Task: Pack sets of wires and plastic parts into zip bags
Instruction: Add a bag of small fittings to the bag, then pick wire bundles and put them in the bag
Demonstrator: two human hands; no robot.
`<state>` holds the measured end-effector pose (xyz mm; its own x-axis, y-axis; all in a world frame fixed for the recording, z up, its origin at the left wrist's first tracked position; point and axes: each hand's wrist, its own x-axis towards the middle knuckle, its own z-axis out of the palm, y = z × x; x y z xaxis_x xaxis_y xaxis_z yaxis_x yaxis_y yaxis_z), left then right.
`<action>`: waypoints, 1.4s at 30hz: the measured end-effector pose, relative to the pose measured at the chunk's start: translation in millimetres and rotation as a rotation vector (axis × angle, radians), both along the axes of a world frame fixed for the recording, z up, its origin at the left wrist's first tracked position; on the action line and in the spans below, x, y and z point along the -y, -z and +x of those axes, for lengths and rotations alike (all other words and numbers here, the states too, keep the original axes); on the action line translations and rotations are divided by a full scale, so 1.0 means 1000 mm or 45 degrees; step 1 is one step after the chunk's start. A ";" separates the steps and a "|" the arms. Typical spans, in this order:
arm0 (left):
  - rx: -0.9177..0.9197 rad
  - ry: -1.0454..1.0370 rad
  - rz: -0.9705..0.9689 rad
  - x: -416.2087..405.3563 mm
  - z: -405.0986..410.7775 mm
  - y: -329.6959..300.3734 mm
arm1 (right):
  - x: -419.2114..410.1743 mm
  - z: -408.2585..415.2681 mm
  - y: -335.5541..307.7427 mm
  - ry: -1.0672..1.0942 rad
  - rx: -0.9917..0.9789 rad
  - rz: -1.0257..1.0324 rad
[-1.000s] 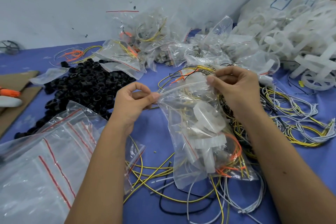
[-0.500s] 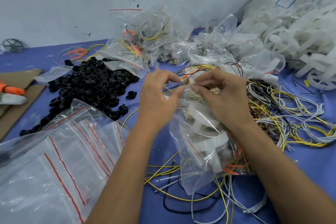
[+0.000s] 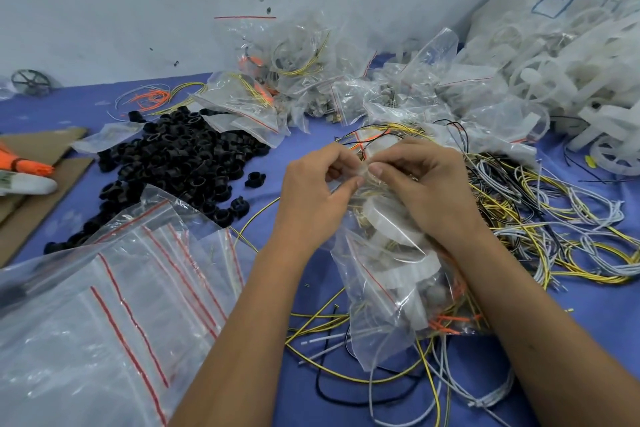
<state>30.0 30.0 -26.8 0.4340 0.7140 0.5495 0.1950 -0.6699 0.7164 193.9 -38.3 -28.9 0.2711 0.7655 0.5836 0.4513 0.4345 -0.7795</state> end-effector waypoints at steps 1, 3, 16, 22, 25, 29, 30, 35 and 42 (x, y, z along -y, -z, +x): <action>0.008 0.008 -0.020 0.000 0.000 0.000 | 0.001 0.000 -0.001 0.004 0.040 0.005; 0.003 0.024 -0.071 0.000 0.000 0.001 | 0.002 0.000 -0.003 0.012 0.123 0.020; -0.048 0.053 -0.103 0.000 0.001 0.000 | 0.001 -0.001 -0.002 0.103 0.369 0.076; -0.005 0.047 -0.091 0.000 0.001 0.000 | 0.000 -0.002 0.000 0.074 0.334 0.060; -0.016 0.002 -0.068 -0.001 0.002 0.003 | 0.000 -0.003 0.000 0.074 0.337 0.053; -0.053 -0.027 -0.047 -0.001 0.002 0.004 | 0.002 -0.003 -0.002 0.126 0.408 0.054; -0.057 -0.030 -0.045 -0.001 0.002 0.004 | 0.002 -0.004 -0.003 0.140 0.422 0.055; -0.064 -0.048 -0.049 -0.001 0.000 0.003 | 0.003 -0.005 -0.003 0.171 0.433 0.052; -0.068 -0.072 0.102 0.000 0.002 0.001 | -0.001 -0.005 0.001 0.089 0.252 -0.043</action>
<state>32.3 30.4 -27.6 0.4242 0.6930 0.5829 0.2706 -0.7113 0.6487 188.7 -37.8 -30.3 0.2066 0.7690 0.6050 0.6252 0.3719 -0.6862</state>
